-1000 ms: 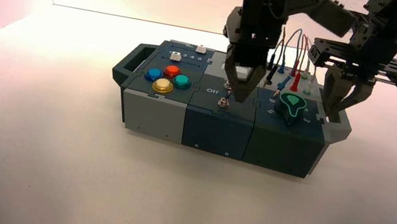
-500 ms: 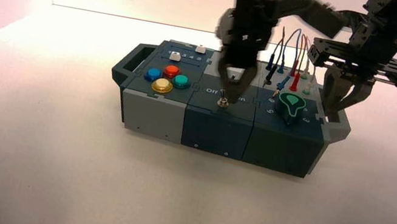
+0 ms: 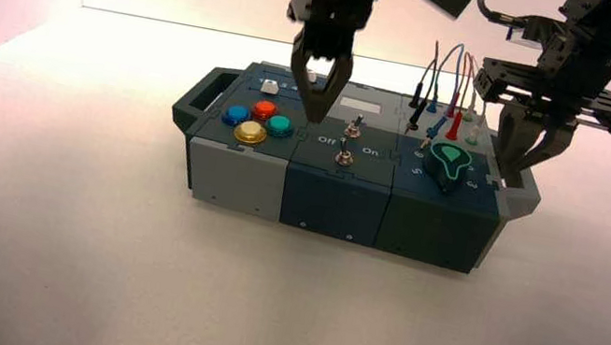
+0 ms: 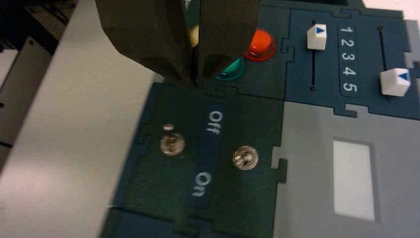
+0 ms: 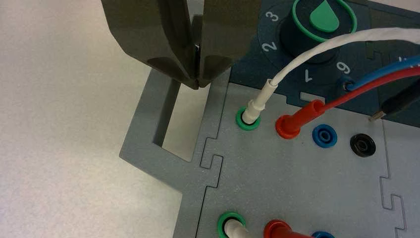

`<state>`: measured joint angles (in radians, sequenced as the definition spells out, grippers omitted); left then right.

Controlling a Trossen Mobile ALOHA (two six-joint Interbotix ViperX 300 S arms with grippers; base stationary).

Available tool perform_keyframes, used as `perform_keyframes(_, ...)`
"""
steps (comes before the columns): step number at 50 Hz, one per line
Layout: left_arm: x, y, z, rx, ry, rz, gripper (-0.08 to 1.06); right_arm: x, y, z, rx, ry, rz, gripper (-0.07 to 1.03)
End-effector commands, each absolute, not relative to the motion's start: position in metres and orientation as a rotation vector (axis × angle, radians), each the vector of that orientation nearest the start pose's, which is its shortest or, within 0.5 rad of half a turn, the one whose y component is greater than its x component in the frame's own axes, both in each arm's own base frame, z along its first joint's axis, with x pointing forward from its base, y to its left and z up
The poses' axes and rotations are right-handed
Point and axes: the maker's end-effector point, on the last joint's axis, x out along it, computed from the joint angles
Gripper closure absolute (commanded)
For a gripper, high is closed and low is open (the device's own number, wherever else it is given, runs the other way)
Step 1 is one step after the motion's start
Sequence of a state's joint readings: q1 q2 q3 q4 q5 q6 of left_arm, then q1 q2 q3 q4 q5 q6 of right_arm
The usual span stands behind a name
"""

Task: Flip the bottom switch off with the left gripper.

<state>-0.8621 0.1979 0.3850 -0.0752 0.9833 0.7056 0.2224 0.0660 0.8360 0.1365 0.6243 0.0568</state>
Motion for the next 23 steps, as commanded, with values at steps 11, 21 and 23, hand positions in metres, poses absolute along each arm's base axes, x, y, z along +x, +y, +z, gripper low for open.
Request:
perform_keyframes(11,0.218,-0.273,0.126,1.068,1.204,-1.193,1.01,0.254,0.079,-0.021,-0.034,1.608,0.136,0.99)
perform_keyframes(21,0.213,-0.269,0.12,1.038,1.247,-1.162,1.01,0.255,0.081,-0.021,-0.036,1.605,0.139,0.98)
perform_keyframes(23,0.213,-0.268,0.118,1.042,1.249,-1.163,1.01,0.256,0.081,-0.02,-0.034,1.602,0.139,0.99)
